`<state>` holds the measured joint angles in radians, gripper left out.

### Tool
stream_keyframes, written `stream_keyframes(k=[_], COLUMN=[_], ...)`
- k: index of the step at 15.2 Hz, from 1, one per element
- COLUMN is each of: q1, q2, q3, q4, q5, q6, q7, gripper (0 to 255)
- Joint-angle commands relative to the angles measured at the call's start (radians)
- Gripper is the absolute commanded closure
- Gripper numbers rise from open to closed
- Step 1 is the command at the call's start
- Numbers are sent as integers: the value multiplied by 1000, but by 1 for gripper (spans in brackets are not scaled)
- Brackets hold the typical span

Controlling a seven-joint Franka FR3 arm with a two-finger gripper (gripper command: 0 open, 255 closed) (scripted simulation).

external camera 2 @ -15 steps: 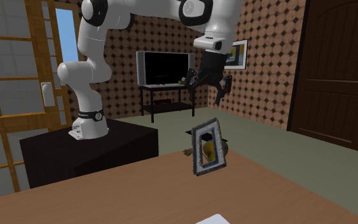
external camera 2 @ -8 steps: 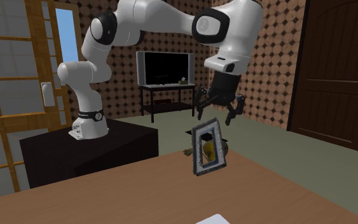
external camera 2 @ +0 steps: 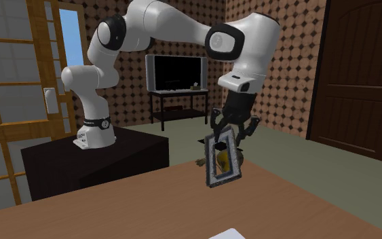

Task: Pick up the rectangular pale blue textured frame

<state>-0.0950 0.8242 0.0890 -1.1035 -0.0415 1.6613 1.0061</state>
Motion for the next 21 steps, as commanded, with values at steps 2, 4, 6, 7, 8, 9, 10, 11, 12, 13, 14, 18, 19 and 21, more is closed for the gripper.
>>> stream_keyframes(k=[2,4,6,7,8,9,10,11,12,13,14,18,19,21], q1=[0,0,0,0,-1,0,0,0,1,1,1,2,2,3], q2=[-1,-5,-5,-7,-10,1,-3,-7,-10,-13,-16,-23,-24,-25], q3=[0,0,0,0,0,0,0,1,1,1,1,2,2,2], q4=[-4,-12,-11,-13,-19,0,7,14,22,30,39,81,92,118], q5=[0,0,0,0,0,0,0,0,1,1,1,2,2,2], q6=[4,7,7,6,9,1,-10,-21,-32,-43,-55,-103,-116,-142], q7=[0,1,1,0,0,0,0,0,0,0,0,0,0,0], gripper=[255,255,255,255,255,255,255,255,255,255,255,255,255,255])
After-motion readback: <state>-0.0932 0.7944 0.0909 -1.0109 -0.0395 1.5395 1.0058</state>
